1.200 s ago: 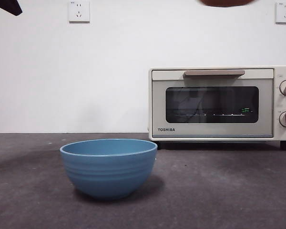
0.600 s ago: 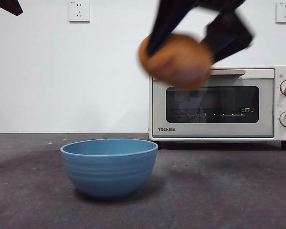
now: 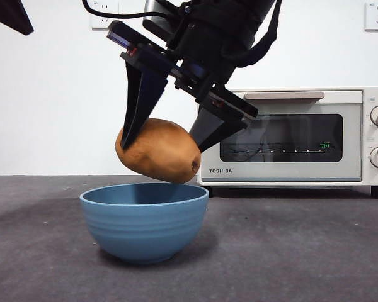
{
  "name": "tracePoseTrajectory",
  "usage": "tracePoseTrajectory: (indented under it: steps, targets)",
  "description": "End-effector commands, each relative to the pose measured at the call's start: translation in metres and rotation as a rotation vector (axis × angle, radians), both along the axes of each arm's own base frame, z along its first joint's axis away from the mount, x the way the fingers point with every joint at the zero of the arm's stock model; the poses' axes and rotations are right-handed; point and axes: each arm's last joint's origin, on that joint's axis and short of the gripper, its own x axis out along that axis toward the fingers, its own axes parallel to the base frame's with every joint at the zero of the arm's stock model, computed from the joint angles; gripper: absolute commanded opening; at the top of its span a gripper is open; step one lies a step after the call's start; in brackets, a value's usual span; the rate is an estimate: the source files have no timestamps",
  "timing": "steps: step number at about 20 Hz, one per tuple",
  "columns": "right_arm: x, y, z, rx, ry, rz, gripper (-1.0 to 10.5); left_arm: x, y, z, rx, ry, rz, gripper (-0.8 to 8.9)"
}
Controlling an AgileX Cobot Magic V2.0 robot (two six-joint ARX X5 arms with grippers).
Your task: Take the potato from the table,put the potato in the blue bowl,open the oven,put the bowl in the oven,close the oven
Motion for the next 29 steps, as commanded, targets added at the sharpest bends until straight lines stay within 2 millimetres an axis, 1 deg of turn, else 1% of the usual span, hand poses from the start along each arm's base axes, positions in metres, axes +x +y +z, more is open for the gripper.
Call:
tracePoseTrajectory:
  steps: [1,3,9,10,11,12,14,15,18,20,22,25,26,29]
  targets:
    - [0.001,0.003,-0.003,0.001,0.010,-0.018,0.2,0.005,-0.001,-0.004,0.000,0.016,0.000,-0.05]
    - [0.002,0.003,-0.003,0.007,0.005,-0.019,1.5,0.007,-0.002,-0.004,0.000,0.014,0.000,-0.05]
    - [-0.001,0.017,-0.022,-0.029,0.034,0.001,1.7,0.008,-0.002,-0.004,-0.003,0.000,0.000,-0.05]
    - [-0.002,0.016,-0.022,-0.033,0.036,0.001,1.9,0.008,-0.002,-0.004,-0.003,0.002,0.000,-0.05]
    - [-0.001,0.017,-0.022,-0.031,0.034,0.000,2.6,0.008,-0.002,-0.004,-0.002,0.003,-0.001,-0.05]
    - [-0.002,0.017,-0.022,-0.028,0.031,0.003,3.6,0.008,-0.002,-0.004,-0.002,0.003,0.000,-0.05]
    - [-0.002,0.017,-0.022,-0.039,0.023,-0.004,6.1,0.008,-0.002,-0.004,-0.002,0.003,0.000,-0.05]
    - [-0.002,0.017,-0.022,-0.040,0.023,-0.004,6.7,0.008,-0.002,-0.004,-0.003,0.002,0.000,-0.05]
    - [-0.004,0.021,-0.017,-0.014,0.021,0.024,6.6,0.008,-0.002,-0.004,-0.003,0.003,0.000,-0.05]
    - [-0.004,0.021,0.002,0.000,-0.006,0.029,6.6,0.006,-0.002,-0.005,0.002,0.026,0.000,-0.05]
    - [-0.005,0.016,0.030,-0.032,-0.076,0.038,6.6,0.006,-0.001,-0.006,0.003,0.033,0.000,-0.05]
    - [-0.010,0.000,0.074,-0.165,-0.241,0.016,6.6,0.009,-0.002,-0.003,-0.007,-0.002,0.001,-0.05]
    - [-0.013,-0.007,0.086,-0.199,-0.281,0.000,6.3,0.010,-0.002,-0.002,-0.018,-0.016,0.002,-0.05]
    - [-0.020,-0.035,0.122,-0.195,-0.339,-0.036,3.0,0.013,-0.005,0.001,-0.051,-0.037,0.024,-0.05]
